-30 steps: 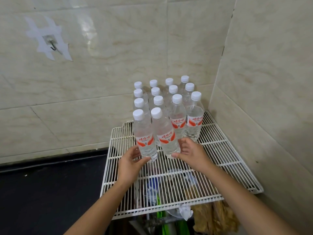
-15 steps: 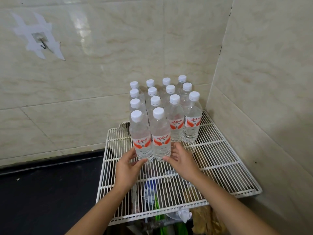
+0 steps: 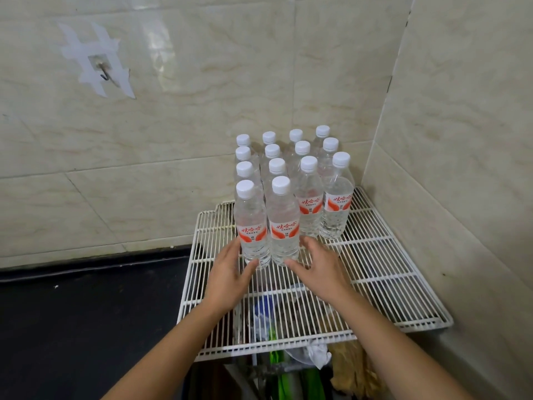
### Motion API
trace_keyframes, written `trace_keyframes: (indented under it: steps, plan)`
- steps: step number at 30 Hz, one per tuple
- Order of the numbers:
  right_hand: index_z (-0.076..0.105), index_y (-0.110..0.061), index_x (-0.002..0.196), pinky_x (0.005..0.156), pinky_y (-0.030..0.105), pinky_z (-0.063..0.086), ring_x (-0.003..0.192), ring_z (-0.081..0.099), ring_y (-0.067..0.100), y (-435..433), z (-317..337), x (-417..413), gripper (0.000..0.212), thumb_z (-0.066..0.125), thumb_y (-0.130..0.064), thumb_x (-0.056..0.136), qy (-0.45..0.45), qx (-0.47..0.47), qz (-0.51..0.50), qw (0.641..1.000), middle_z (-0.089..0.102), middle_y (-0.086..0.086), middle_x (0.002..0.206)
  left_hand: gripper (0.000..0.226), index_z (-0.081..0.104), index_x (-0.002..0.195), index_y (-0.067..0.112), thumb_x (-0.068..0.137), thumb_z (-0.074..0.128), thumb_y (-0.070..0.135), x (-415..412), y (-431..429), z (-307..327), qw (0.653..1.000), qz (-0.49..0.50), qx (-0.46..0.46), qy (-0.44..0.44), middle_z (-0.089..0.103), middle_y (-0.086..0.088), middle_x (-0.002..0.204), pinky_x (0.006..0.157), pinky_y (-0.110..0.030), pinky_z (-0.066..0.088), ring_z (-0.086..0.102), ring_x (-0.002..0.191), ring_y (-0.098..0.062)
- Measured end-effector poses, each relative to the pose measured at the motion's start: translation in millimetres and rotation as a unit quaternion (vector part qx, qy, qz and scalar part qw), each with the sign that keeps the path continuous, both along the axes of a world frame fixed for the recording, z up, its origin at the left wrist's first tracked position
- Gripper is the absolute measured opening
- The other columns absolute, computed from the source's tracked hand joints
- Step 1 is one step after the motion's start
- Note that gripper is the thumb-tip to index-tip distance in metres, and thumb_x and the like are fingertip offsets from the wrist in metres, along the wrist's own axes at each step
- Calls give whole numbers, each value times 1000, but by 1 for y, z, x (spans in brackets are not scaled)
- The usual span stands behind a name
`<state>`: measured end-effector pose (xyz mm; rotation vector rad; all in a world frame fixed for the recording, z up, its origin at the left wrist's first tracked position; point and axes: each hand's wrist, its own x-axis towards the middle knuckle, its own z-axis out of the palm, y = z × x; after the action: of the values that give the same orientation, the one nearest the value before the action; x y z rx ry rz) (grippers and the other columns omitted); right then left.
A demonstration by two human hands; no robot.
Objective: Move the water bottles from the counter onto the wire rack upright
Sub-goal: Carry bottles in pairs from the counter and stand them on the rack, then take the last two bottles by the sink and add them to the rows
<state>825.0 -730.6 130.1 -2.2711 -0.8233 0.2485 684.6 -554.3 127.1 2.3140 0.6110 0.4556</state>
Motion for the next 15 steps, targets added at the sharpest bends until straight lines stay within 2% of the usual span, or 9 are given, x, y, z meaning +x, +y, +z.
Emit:
trace_keyframes:
  steps: [3, 5, 7, 11, 15]
  plan:
    - [27, -24, 155, 120, 44, 31, 149, 29, 18, -10, 6, -5, 74, 49, -61, 96, -163, -2, -9, 987, 30, -1, 163, 69, 19, 159, 32, 100, 40, 58, -13, -4, 17, 994, 39, 95, 25, 23, 2, 166, 123, -41, 20, 17, 153, -16]
    - [21, -22, 158, 124, 49, 21, 155, 13, 25, -17, 12, -10, 74, 40, -61, 99, -256, 22, -10, 966, 16, 9, 168, 69, 19, 160, 28, 101, 34, 60, -28, -10, 30, 984, 84, 152, 34, 19, -5, 167, 123, -40, 14, 14, 155, -21]
    - [18, -18, 160, 125, 51, 11, 156, 4, 30, -18, 16, -16, 78, 41, -60, 99, -315, 59, 10, 947, 6, 16, 168, 71, 20, 160, 28, 100, 27, 66, -45, -14, 38, 972, 121, 196, 50, 18, -8, 168, 124, -44, 13, 13, 155, -24]
    - [23, -15, 159, 124, 56, 14, 155, 7, 36, -2, 13, -45, 79, 49, -56, 97, -355, 103, 96, 924, 10, 22, 166, 72, 23, 160, 27, 98, 24, 65, -89, -26, 39, 954, 184, 219, 91, 17, -10, 168, 124, -51, 15, 13, 155, -26]
    - [26, -15, 159, 123, 55, 15, 156, 6, 34, 29, 13, -91, 76, 48, -55, 98, -322, 98, 173, 926, 11, 18, 167, 72, 29, 158, 20, 99, 25, 61, -155, -35, 41, 936, 254, 215, 114, 21, -14, 166, 122, -54, 22, 21, 152, -31]
